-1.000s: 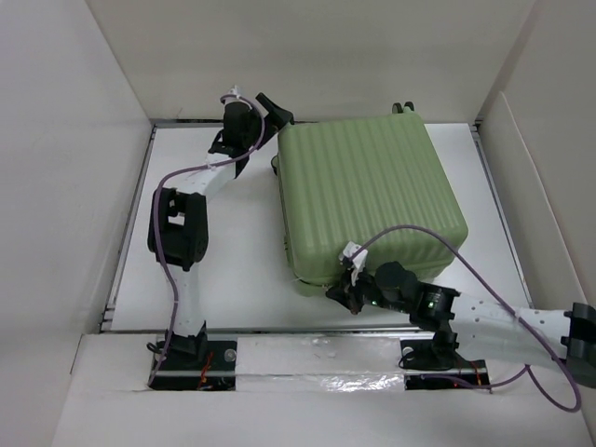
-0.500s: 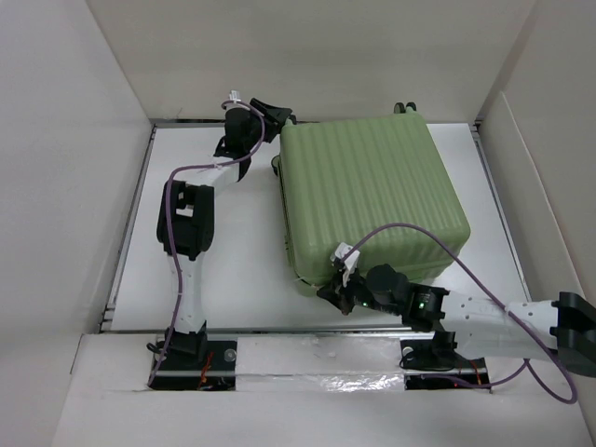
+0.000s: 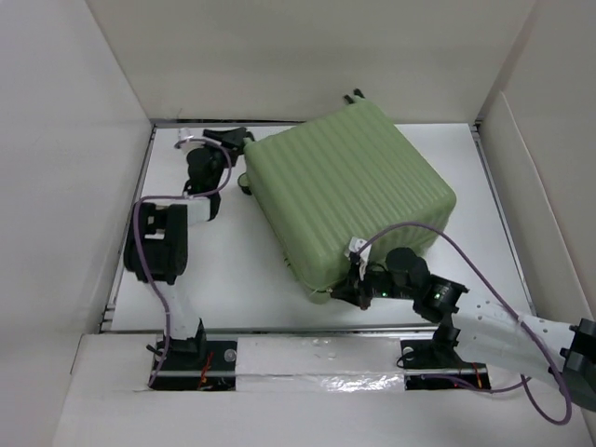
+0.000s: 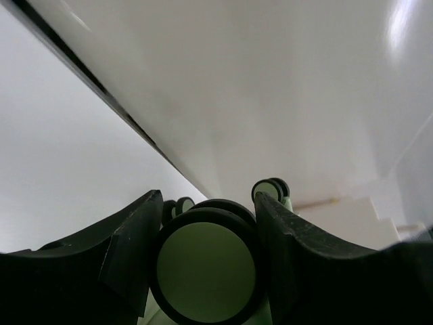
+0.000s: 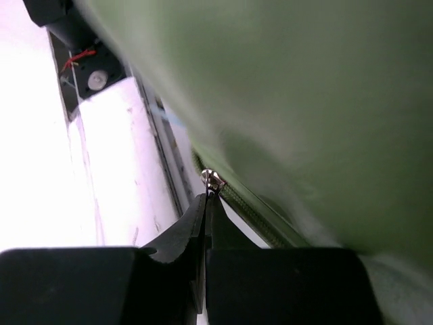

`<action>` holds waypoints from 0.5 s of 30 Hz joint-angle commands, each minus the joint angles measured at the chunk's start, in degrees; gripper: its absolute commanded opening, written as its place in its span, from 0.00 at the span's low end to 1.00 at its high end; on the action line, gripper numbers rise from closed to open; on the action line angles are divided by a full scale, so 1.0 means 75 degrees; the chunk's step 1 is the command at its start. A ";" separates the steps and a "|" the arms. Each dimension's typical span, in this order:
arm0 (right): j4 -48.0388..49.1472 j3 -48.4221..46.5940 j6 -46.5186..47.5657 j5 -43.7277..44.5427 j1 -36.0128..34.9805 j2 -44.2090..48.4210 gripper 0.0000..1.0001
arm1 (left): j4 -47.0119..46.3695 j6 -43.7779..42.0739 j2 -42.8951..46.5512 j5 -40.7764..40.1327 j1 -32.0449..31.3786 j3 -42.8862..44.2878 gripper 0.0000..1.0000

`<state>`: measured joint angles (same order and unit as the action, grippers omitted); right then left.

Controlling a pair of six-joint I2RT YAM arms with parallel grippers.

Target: Pack the luggage

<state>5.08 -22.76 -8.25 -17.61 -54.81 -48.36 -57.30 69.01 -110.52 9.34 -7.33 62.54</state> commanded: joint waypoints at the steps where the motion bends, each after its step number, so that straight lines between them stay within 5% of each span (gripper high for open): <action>1: 0.0647 -0.0679 0.0267 -0.0182 0.1363 0.0038 0.00 | -0.1312 -0.0236 0.1784 -0.0447 0.0720 -0.1703 0.00; 6: 0.0541 -0.1287 0.0853 -0.0898 0.2747 -0.0453 0.00 | -0.1267 -0.0635 0.4066 -0.1128 0.0708 -0.3892 0.00; 11: 0.0412 -0.1535 0.0994 -0.1027 0.3545 -0.0876 0.00 | 0.0512 -0.1256 0.6013 -0.2053 0.0439 -0.4693 0.02; 14: 0.0646 -0.1301 0.0983 -0.0969 0.3872 -0.0982 0.00 | 0.1636 -0.1794 0.7525 -0.2557 0.0439 -0.5046 0.41; 15: 0.0763 -0.1231 0.0960 -0.0853 0.3978 -0.0982 0.00 | 0.2011 -0.1900 0.8202 -0.2674 0.0439 -0.5035 0.67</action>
<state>-5.10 -29.19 -2.37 -32.36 -27.33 -54.46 -47.13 58.98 -61.56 -15.44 0.21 26.35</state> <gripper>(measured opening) 0.009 0.626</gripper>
